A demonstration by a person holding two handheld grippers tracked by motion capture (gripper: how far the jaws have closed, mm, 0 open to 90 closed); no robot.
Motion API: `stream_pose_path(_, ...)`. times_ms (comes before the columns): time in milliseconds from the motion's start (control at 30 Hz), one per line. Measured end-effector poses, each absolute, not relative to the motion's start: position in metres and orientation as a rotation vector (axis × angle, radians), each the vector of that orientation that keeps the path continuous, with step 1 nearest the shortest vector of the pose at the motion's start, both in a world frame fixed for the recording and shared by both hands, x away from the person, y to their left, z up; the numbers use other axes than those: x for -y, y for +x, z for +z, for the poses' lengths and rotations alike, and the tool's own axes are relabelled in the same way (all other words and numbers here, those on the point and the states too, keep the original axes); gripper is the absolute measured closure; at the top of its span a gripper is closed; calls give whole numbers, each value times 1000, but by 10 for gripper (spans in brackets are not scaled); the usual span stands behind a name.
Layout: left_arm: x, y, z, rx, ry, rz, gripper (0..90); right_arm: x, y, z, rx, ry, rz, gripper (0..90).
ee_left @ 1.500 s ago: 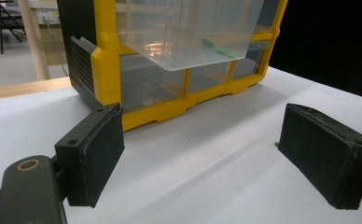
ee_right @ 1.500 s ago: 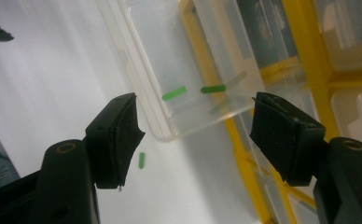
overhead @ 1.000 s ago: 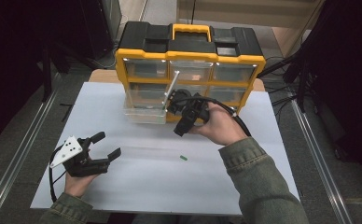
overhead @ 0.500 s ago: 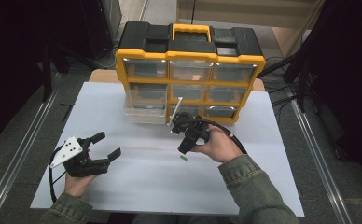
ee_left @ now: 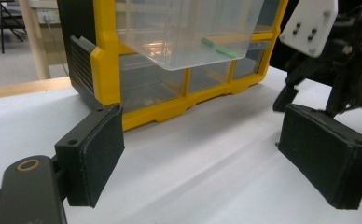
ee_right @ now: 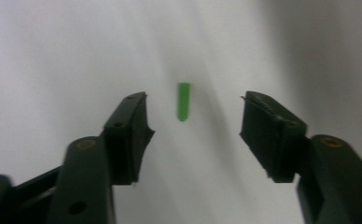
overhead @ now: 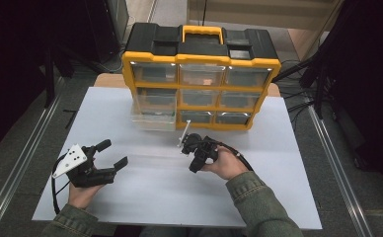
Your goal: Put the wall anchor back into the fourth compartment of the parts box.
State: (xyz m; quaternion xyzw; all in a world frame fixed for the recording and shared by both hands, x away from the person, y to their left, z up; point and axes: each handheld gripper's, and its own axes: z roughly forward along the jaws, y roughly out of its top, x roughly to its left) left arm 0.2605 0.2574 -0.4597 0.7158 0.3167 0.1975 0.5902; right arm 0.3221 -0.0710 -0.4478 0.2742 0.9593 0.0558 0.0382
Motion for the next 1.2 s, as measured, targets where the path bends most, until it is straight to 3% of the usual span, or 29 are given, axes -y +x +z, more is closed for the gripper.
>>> stream_pose_path(167, -258, 260, -460, -736, 1668, 459, 136, 67, 324, -460, -2989, 869, 138, 538)
stream_pose_path(667, -258, 261, -460, -735, 1671, 458, 136, 63, 332, -473, -3002, 920, 108, 682)
stream_pose_path(867, -257, 261, -460, -736, 1669, 449, 136, 65, 333, -473, -2990, 925, 99, 843)
stream_pose_path(1200, -257, 261, -460, -735, 1668, 449, 136, 64, 330, -471, -2988, 920, 97, 851)
